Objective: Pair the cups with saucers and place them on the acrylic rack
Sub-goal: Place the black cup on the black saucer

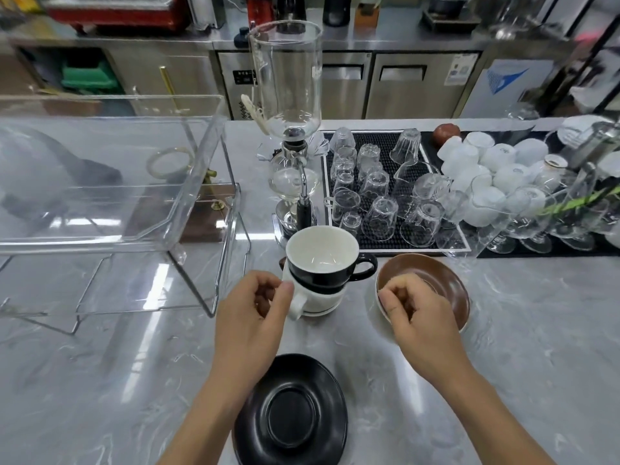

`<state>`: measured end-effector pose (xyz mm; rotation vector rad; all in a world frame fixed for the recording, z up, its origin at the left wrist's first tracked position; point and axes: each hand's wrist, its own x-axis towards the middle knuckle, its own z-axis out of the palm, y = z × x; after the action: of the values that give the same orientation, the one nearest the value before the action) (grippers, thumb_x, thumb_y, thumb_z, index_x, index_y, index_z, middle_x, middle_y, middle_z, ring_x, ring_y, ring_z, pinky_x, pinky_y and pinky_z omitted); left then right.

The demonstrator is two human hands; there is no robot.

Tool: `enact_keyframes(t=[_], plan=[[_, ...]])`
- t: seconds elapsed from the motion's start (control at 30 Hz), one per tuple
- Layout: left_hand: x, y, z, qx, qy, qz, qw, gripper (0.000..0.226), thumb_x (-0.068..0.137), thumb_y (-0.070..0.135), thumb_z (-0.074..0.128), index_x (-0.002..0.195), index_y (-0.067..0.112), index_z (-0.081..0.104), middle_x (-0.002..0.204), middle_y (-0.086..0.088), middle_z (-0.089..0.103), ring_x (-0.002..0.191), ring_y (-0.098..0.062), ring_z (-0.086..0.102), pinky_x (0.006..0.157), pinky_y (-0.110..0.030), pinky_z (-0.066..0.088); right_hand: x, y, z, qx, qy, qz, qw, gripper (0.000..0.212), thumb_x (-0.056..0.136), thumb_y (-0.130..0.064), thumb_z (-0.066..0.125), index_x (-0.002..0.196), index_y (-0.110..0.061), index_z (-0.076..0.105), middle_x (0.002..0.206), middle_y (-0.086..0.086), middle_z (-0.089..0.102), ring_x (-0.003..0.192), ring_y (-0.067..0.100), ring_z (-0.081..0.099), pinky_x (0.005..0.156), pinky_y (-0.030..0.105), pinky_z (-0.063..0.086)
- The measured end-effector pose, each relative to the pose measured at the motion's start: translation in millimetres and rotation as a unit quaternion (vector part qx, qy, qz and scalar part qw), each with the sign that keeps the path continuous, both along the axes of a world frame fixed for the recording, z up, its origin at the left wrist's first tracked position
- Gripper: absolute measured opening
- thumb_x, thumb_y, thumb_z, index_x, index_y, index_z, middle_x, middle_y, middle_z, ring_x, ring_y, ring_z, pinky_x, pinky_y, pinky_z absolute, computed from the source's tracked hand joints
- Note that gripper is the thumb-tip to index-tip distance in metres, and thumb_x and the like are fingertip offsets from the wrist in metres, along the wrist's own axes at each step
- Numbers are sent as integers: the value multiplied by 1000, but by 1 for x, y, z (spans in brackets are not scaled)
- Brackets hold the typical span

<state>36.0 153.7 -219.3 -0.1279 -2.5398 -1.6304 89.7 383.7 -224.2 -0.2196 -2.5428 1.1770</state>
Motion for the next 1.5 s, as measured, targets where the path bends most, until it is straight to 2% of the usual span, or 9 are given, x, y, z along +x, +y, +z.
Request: enact_keyframes(t=[0.1, 0.27, 0.4, 0.63, 0.8, 1.13, 1.27, 1.37, 1.5], plan=[[-8, 3, -3, -16, 1, 4, 1000, 24, 75, 57, 64, 93, 42, 59, 88, 18, 63, 79, -7, 59, 64, -15, 46, -9, 4, -1, -21, 12, -29, 999, 15, 89, -23, 68, 91, -34, 57, 80, -14, 63, 73, 1, 59, 64, 3, 43], [-15, 7, -7, -27, -38, -28, 999, 66, 66, 64, 70, 125, 39, 52, 123, 22, 58, 113, 4, 54, 87, -20, 48, -24, 9, -3, 4, -3, -13, 1000, 30, 91, -30, 65, 121, -31, 59, 93, -18, 64, 79, 4, 60, 68, 12, 48], [-22, 10, -5, -23, -58, -75, 995, 79, 63, 66, 73, 135, 47, 46, 135, 33, 51, 123, 9, 49, 96, -14, 40, -35, 10, -5, 6, -4, -1, 1000, 32, 91, -26, 67, 123, -26, 64, 86, -23, 63, 77, -1, 60, 69, 1, 44], [-30, 14, -8, -16, -77, -69, 995, 83, 63, 52, 80, 140, 38, 51, 134, 26, 55, 118, -2, 55, 94, -15, 41, -43, 12, -12, 12, 23, -9, 1000, 21, 86, -13, 73, 106, -18, 75, 86, -37, 61, 84, -19, 60, 73, -5, 41], [-31, 15, -8, -9, -73, -61, 995, 85, 62, 45, 82, 140, 31, 55, 137, 14, 61, 122, -10, 57, 103, -32, 47, -43, 13, -16, 5, 24, -17, 1000, 21, 83, -8, 75, 104, -13, 77, 85, -38, 59, 83, -22, 60, 74, -6, 40], [-31, 17, -5, -7, -47, -66, 997, 77, 71, 13, 90, 139, 23, 57, 135, 8, 64, 125, -14, 57, 109, -35, 44, -41, 10, -13, -3, 46, -14, 999, 19, 83, -8, 75, 100, -14, 77, 84, -34, 62, 81, -7, 64, 69, 1, 44], [-29, 16, 0, 1, -19, -66, 998, 78, 70, 17, 91, 136, 35, 54, 134, 15, 63, 124, -7, 57, 104, -22, 42, -37, 7, -2, -9, 69, -16, 997, 20, 82, -18, 70, 101, -20, 76, 82, -34, 64, 81, -4, 66, 69, 8, 48], [-25, 15, 5, 14, -6, -75, 997, 79, 69, 21, 91, 138, 33, 55, 136, 12, 63, 127, -7, 56, 107, -27, 43, -32, 6, 5, -5, 80, -29, 996, 22, 80, -12, 74, 102, -12, 77, 82, -38, 59, 79, -21, 61, 73, -5, 42], [-15, 14, 13, 46, 16, -82, 995, 82, 63, 38, 84, 140, 33, 56, 138, 14, 63, 131, -5, 55, 111, -35, 42, -22, 4, 15, 3, 92, -31, 995, 22, 79, -3, 77, 101, -8, 78, 80, -37, 57, 77, -26, 57, 75, -9, 38]])
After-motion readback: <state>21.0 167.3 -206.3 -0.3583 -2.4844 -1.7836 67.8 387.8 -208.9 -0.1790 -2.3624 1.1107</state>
